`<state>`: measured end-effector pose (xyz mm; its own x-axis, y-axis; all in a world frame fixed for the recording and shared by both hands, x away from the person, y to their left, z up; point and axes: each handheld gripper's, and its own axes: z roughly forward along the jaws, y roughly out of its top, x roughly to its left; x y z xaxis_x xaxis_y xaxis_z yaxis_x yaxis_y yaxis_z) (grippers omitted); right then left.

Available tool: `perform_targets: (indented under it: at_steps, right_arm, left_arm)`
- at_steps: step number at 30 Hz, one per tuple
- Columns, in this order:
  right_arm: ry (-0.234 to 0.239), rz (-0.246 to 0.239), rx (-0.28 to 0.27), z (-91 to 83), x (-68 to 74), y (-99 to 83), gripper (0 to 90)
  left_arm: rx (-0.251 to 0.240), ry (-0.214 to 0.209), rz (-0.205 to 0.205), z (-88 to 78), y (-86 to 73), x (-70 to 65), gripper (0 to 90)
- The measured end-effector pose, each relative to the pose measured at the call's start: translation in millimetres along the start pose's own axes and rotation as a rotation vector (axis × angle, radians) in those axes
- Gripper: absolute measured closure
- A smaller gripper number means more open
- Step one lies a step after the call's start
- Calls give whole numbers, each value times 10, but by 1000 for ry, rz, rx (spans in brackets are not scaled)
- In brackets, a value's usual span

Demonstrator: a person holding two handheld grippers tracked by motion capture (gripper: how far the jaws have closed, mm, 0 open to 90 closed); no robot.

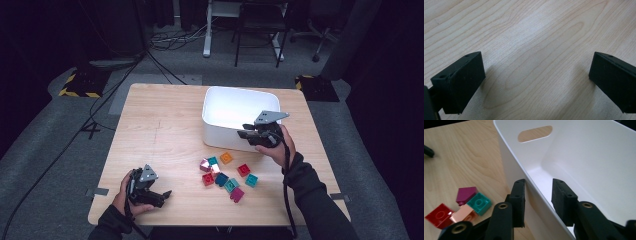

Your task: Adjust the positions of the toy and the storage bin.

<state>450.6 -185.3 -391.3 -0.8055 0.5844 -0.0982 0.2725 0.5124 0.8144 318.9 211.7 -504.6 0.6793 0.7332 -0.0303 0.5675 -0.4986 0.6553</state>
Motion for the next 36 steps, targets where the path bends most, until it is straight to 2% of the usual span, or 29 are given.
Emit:
perform_targets:
  at_steps: [5, 10, 15, 20, 23, 24, 25, 27, 29, 31, 32, 33, 34, 35, 36]
  right_arm:
    - [65, -56, -24, -27, 31, -14, 745]
    - [60, -99, -32, -86, 99, -35, 761]
    - [112, -141, -50, -212, 89, -115, 765]
    - [112, -143, -48, -328, 70, -183, 755]
    - [79, -159, -53, -411, 79, -227, 730]
    - [59, -157, -54, -443, 76, -237, 671]
    - [59, -157, -54, -443, 76, -237, 671]
    - [18, -126, -60, -543, 65, -276, 567]
    - [-31, -103, -72, -627, 52, -305, 509]
    - [-61, -84, -115, -731, 26, -357, 443]
    - [-88, -64, -128, -772, 22, -385, 423]
    - [-88, -64, -128, -772, 22, -385, 423]
    - [-134, -56, -133, -856, -5, -448, 382]
    - [-159, -54, -135, -890, -14, -480, 369]
    - [-159, -54, -135, -890, -14, -480, 369]
  left_arm:
    - [-1, -1, 0, 0, 0, 0, 6]
    - [-3, 8, 7, -2, 2, 4, 6]
    - [-1, 0, -1, 0, 0, -1, 6]
    - [-2, 1, -7, 0, -2, -6, 5]
    - [1, 1, -7, -2, -2, -6, 6]
    - [1, 1, -7, -2, -2, -6, 6]
    - [-2, 2, -1, 0, -1, -3, 6]
    - [-2, 2, -3, -1, -2, -4, 6]
    - [-2, 1, -3, -1, -2, -4, 6]
    - [-1, 2, -3, -2, -2, -4, 6]
    - [-1, 3, -3, -2, -2, -5, 5]
    - [-2, 2, -3, -1, -2, -5, 5]
    - [-1, 3, -3, -1, -2, -5, 6]
    - [-1, 3, -3, -1, -2, -5, 6]
    - [-1, 3, -3, -1, -2, -5, 6]
